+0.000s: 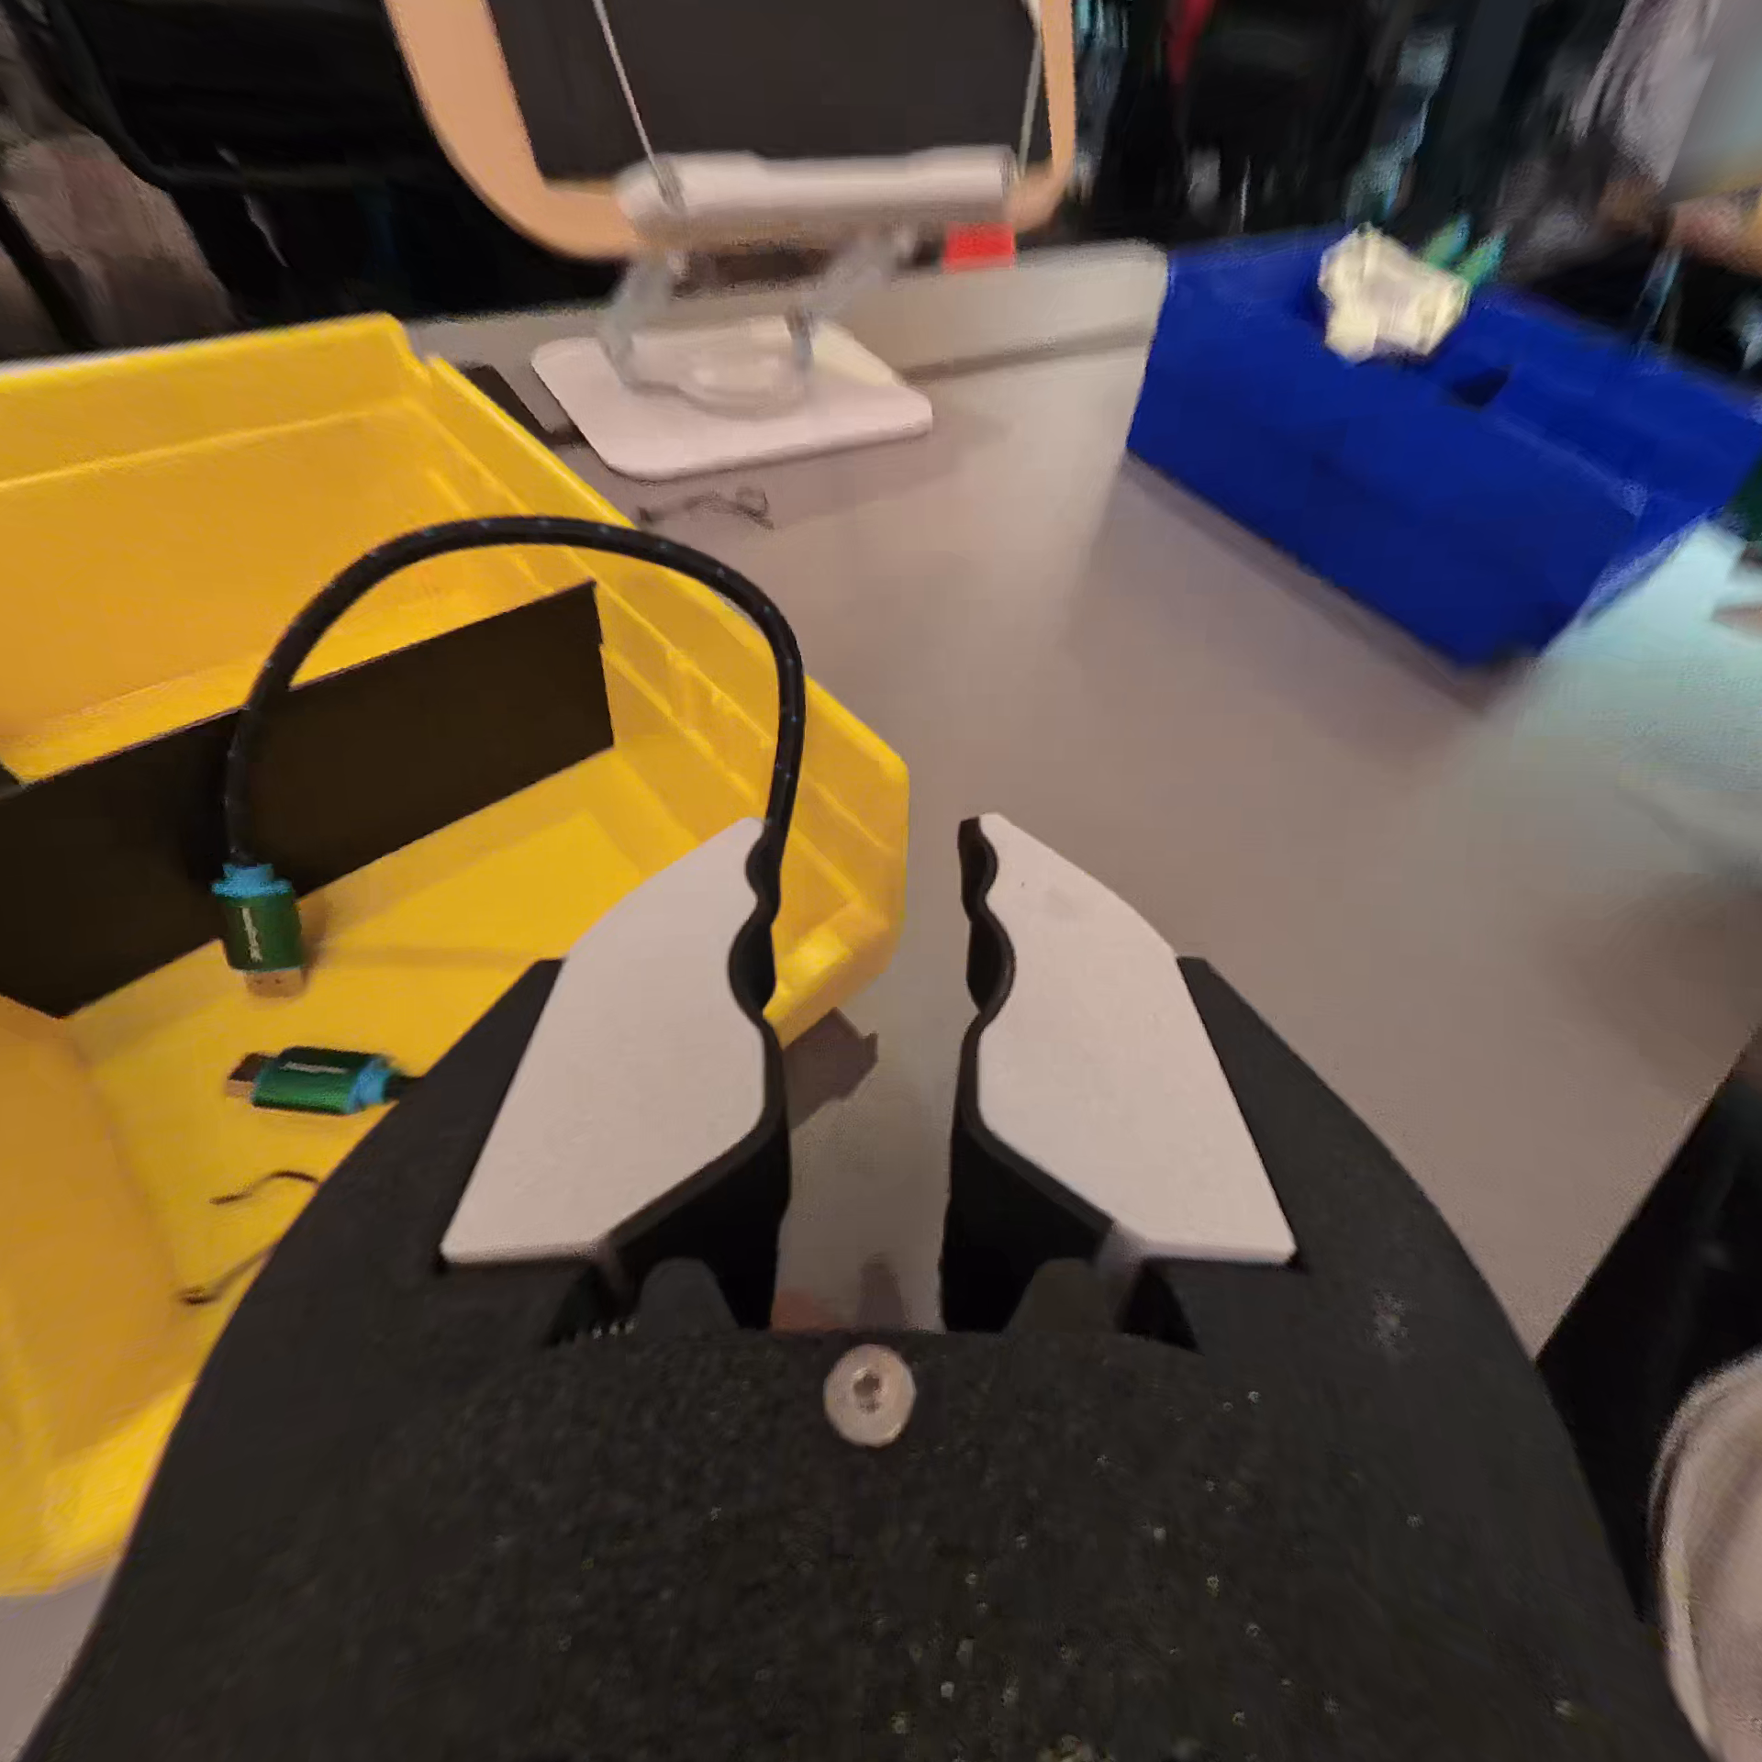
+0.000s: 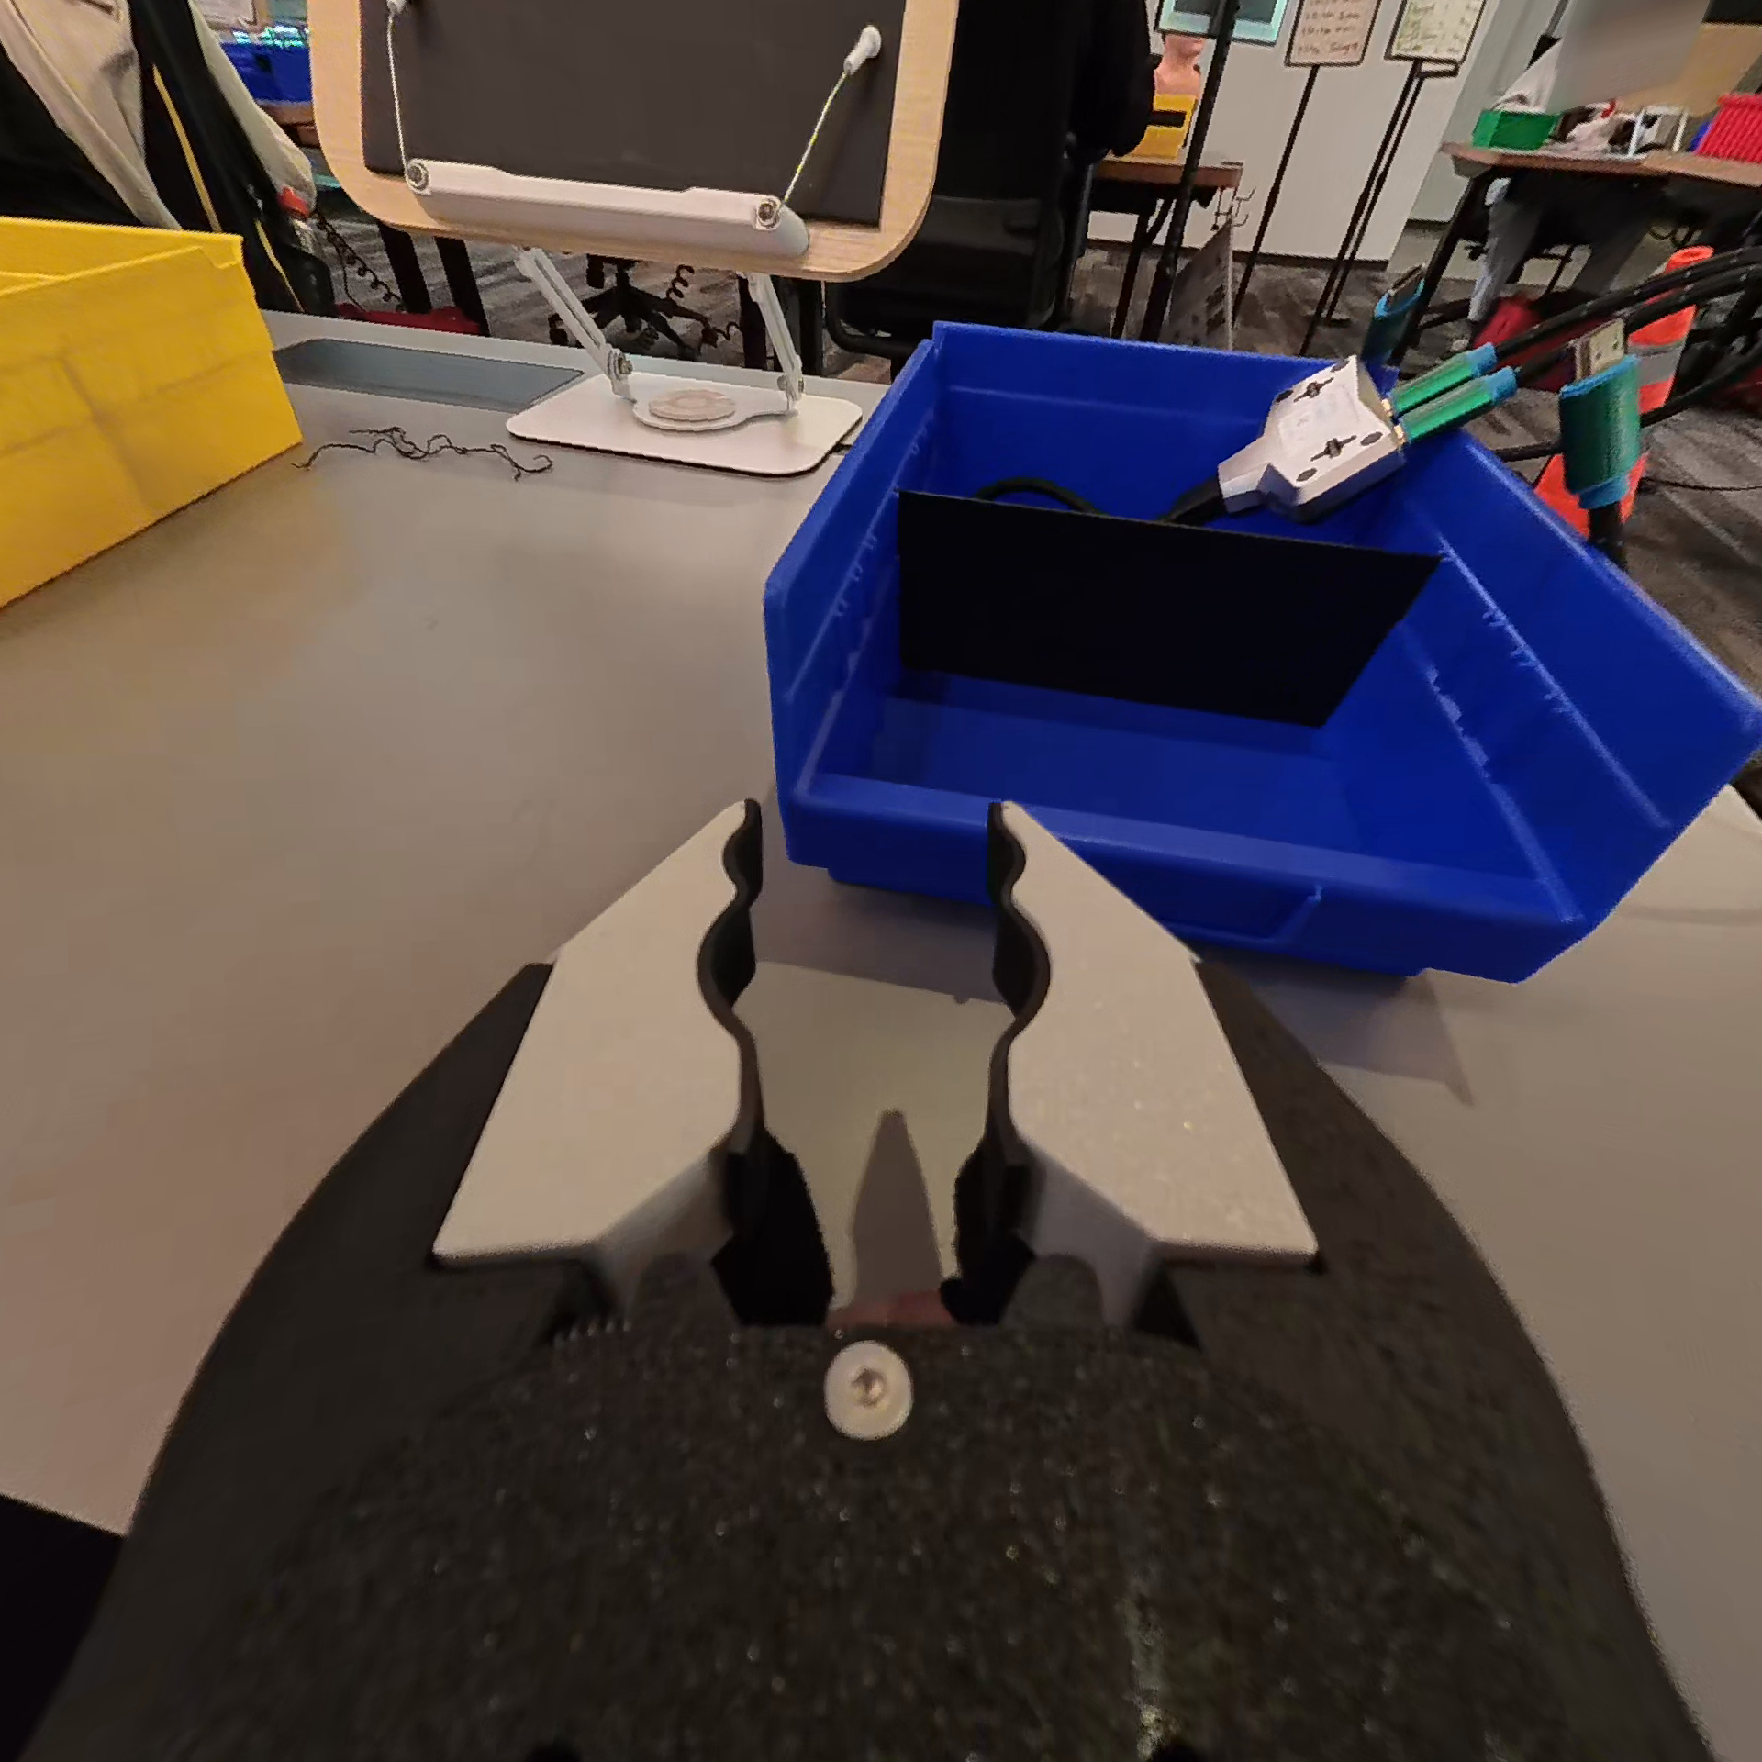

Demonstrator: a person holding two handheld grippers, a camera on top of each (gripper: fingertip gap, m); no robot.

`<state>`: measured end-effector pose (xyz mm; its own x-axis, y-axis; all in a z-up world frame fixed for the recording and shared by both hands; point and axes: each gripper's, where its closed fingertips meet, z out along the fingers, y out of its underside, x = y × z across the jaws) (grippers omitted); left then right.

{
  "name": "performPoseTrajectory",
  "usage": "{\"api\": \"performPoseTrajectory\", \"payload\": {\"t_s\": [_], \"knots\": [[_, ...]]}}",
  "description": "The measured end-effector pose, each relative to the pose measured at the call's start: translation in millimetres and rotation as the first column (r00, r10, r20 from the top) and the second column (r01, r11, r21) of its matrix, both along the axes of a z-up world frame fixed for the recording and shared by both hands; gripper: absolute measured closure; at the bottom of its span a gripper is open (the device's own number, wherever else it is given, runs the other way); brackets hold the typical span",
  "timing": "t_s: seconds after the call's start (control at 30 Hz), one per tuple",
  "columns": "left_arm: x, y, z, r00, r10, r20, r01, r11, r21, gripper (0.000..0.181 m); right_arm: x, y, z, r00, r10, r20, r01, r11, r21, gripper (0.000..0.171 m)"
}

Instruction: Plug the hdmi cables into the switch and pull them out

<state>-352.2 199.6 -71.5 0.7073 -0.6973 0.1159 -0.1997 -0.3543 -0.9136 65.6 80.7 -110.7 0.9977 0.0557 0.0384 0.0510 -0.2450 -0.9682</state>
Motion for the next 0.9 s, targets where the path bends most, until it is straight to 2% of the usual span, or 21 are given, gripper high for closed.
{"api": "performPoseTrajectory", "payload": {"t_s": [0.13,0.2,0.3,0.37,0.47,0.57,0.7,0.8,0.9], "knots": [[3.9,17.9,-29.1,0.93,-0.151,-0.335,0.134,0.988,-0.072,0.143,-0.3,1.0,-1.5,0.999,0.009,-0.04,-0.009,1.0,-0.007,0.125],[5.7,28.7,-42.4,0.895,-0.18,-0.409,0.152,0.983,-0.1,0.147,0.0,1.2,-1.9,0.998,0.009,-0.061,-0.009,1.0,-0.011,0.125],[6.7,39.5,-52.8,0.869,-0.186,-0.458,0.163,0.983,-0.091,0.175,2.8,-0.4,-1.4,0.998,-0.001,-0.07,0.0,1.0,-0.013,0.125],[2.8,43.9,-46.2,0.856,-0.136,-0.499,0.139,0.99,-0.03,0.174,5.9,-2.0,-0.4,0.998,-0.011,-0.068,0.01,1.0,-0.009,0.125],[-5.2,46.6,-9.2,0.847,-0.018,-0.531,0.108,0.984,0.139,0.174,9.7,-4.0,-1.0,0.997,-0.021,-0.074,0.021,1.0,-0.011,0.125],[14.2,25.2,33.7,0.84,-0.004,-0.542,0.201,0.931,0.305,0.175,9.9,-4.0,-1.4,0.995,-0.019,-0.095,0.018,1.0,-0.012,0.125],[63.1,-19.4,72.0,0.77,0.035,-0.637,0.367,0.793,0.487,0.175,8.1,-2.5,-3.5,0.994,-0.013,-0.107,0.01,1.0,-0.024,0.125],[110.0,-63.1,56.1,0.695,-0.08,-0.715,0.535,0.722,0.439,0.175,8.3,-2.4,-3.1,0.996,-0.016,-0.089,0.014,1.0,-0.022,0.125],[146.3,-99.1,9.2,0.591,-0.227,-0.774,0.667,0.677,0.311,0.175,7.7,-2.5,-3.7,0.997,-0.016,-0.073,0.014,1.0,-0.026,0.126]]}}
